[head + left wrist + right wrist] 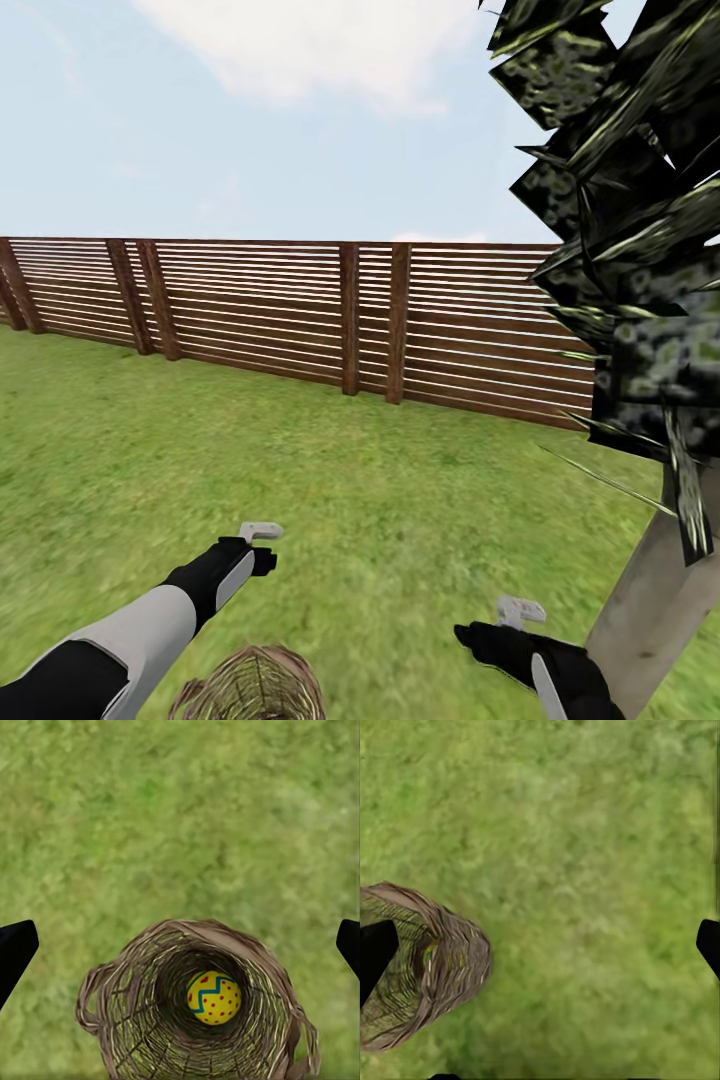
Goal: Take the three Easter eggs out of the wicker basket on the lawn in the garden, then place them on the lawn next to a single tree (choose any tree) so that all three eggs are next to the same tree and none are left in the basket.
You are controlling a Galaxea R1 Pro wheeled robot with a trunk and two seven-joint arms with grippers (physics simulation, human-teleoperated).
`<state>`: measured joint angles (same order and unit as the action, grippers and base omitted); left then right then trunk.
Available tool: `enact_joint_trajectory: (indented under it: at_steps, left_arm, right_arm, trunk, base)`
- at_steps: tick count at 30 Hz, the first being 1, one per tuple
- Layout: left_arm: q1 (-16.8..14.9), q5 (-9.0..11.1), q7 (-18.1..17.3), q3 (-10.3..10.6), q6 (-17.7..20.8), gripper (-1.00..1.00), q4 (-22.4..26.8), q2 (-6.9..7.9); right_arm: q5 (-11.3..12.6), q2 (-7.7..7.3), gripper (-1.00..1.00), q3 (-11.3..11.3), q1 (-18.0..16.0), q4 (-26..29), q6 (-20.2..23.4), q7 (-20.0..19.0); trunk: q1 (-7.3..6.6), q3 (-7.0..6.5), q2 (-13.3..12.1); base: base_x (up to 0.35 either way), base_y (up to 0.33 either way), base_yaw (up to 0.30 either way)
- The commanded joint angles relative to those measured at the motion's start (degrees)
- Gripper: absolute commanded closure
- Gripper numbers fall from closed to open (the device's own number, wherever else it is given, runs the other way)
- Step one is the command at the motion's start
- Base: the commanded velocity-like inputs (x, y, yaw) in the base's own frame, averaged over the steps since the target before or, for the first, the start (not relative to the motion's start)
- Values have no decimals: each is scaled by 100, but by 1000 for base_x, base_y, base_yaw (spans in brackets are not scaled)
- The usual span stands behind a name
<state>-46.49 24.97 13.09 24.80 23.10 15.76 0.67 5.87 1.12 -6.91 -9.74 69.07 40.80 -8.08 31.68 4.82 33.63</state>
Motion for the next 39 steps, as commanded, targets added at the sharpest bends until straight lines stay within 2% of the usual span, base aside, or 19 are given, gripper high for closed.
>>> enact_joint_trajectory:
  at_steps: [1,3,6,9,12,16,20,24,27,32,39]
  left_arm:
    - [-2,64,-7,42,32,-100,14,5]
    - [-4,67,-72,38,71,-100,-43,4]
    - [-6,76,-144,30,198,-100,-123,4]
    - [-8,82,-194,24,290,-100,-158,5]
    - [-9,85,-217,21,332,-100,-178,7]
    - [-3,90,-225,17,347,-100,-269,31]
    - [-2,99,-258,16,346,-100,-464,67]
    - [-1,105,-311,16,346,-100,-571,222]
    - [96,236,-341,16,345,-100,-597,322]
    - [212,389,-377,28,310,-100,-600,362]
    - [332,378,-391,73,51,-100,-600,366]
  right_arm:
    - [34,11,-100,-4,106,407,50,-9]
    - [36,20,-100,14,225,938,72,-9]
    - [37,25,-100,39,298,1399,88,-9]
    - [40,31,-100,68,329,1653,131,-9]
    - [39,94,-100,108,327,1863,359,-6]
    - [32,181,-100,256,271,1942,641,0]
    - [34,202,-100,364,223,1961,815,0]
    - [37,211,-100,410,200,1974,892,0]
    - [37,208,-100,421,194,1986,913,-2]
    - [37,210,-100,440,192,2001,926,-8]
    - [38,213,-100,516,191,2005,929,-9]
  trunk:
    - [25,30,51]
    - [69,66,132]
    - [135,120,252]
    - [201,173,372]
    - [267,227,493]
    - [355,299,653]
    - [442,371,813]
    - [530,443,974]
    - [596,497,1094]
    - [706,586,1295]
    - [860,712,1575]
  base:
    - [0,0,0]
    - [0,0,0]
    - [0,0,0]
    - [0,0,0]
    - [0,0,0]
    - [0,0,0]
    - [0,0,0]
    - [0,0,0]
    - [0,0,0]
    - [0,0,0]
    - [0,0,0]
